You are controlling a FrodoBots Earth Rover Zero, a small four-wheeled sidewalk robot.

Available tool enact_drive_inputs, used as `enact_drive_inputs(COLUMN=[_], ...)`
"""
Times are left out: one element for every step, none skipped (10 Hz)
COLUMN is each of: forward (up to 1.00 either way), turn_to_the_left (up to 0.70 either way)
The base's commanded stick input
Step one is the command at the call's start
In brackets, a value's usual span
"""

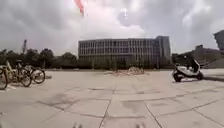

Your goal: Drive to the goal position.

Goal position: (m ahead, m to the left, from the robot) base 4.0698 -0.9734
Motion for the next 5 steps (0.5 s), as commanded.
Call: enact_drive_inputs(forward=[0.70, 0.70, 0.70, 0.70, 0.70], turn_to_the_left=[0.00, 0.00, -0.02, -0.05, -0.07])
